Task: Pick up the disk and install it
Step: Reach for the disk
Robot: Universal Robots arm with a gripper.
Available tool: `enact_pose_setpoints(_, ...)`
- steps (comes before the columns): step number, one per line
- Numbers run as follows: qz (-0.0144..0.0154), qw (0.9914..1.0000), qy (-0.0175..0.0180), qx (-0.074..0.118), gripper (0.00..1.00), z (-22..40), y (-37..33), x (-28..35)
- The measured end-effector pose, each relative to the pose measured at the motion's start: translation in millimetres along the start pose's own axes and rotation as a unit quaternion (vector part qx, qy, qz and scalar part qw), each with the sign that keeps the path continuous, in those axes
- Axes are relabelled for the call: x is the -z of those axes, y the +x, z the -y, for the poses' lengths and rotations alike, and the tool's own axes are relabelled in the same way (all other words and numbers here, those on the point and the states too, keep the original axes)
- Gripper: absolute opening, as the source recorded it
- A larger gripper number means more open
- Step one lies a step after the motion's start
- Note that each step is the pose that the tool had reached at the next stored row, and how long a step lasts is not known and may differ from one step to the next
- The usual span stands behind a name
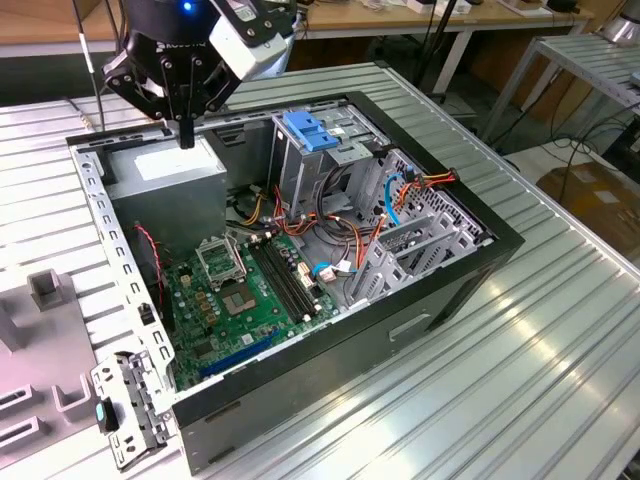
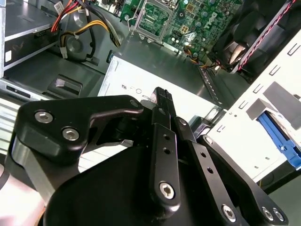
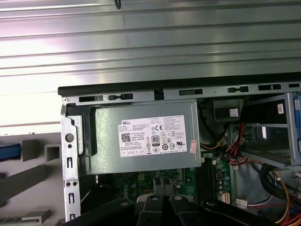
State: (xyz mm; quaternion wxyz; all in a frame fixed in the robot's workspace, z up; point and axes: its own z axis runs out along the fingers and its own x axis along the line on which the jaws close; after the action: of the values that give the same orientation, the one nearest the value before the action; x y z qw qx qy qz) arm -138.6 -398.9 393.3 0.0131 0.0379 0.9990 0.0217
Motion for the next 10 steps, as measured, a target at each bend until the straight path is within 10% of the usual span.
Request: enact_pose_setpoints(10,0.0000,1.00000,0.0000,0.000,0.11,0.5,6.7,0.2)
